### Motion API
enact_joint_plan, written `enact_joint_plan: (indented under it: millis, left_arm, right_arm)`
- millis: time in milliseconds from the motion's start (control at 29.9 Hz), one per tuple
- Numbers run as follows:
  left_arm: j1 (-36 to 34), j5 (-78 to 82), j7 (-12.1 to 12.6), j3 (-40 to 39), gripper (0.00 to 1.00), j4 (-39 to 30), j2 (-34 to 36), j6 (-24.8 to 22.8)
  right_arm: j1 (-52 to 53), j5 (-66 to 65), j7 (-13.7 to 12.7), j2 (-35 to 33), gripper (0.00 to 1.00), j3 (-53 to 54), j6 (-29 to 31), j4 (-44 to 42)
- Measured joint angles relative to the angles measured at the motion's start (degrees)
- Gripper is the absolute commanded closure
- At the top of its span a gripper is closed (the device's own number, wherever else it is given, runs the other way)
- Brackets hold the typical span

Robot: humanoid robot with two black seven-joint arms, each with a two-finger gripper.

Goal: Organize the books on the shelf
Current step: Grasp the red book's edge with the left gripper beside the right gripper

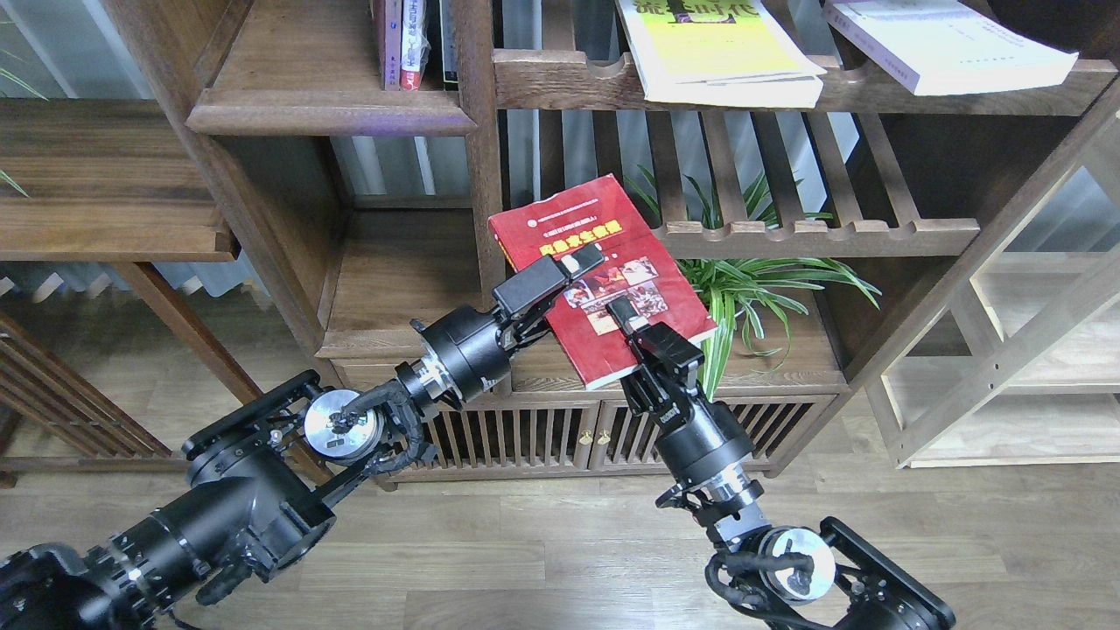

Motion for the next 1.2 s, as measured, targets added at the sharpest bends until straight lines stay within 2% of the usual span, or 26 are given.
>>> enact_joint_plan:
  millis: [167,501,769,902,969,1069,1136,1203]
  left_arm:
    - [0.0,-1.2,-0.1,-0.5,0.05,0.5,0.0,0.0]
    - [-0.3,-1.8,-0.2,-2.3,0.20,3.5,-0.2,0.0]
    - [-1.3,-1.7,-0.3,-2.4,0.24,3.8,-0.2,0.0]
    - [-1.4,-1.7,-0.2,-2.5,0.46,3.8,-0.2,0.0]
    - [-1.4,-1.8,-0.5,-2.5,0.48,3.7,-0.2,0.0]
    - [-1.2,-1.7,-1.0,-2.6,0.66,3.5,-0.2,0.0]
    - [-1.0,-1.6,-1.1,-2.7,0.82,3.3,-0.2,0.0]
    - [-0.6,-1.6,-1.2,-2.8,0.90,3.0,-0.2,0.0]
  right_arm:
    - [0.0,0.0,0.0,0.0,0.95,-0.2,0.0,0.0]
    - [0.0,0.0,0.0,0.0,0.93,-0.3,0.0,-0.2]
    - [0.0,-0.5,0.1,0.6,0.93,-0.9,0.0,-0.2]
    - [0.1,-0.7,0.1,0.8,0.91,-0.9,0.0,-0.2]
    - [0.1,-0.8,0.1,0.8,0.90,-1.0,0.0,-0.2]
    - [0.1,-0.8,0.1,0.8,0.88,-1.0,0.0,-0.2]
    - [0.2,-0.9,0.0,0.8,0.88,-1.0,0.0,-0.2]
    - [0.2,-1.0,-0.1,0.8,0.88,-1.0,0.0,-0.2]
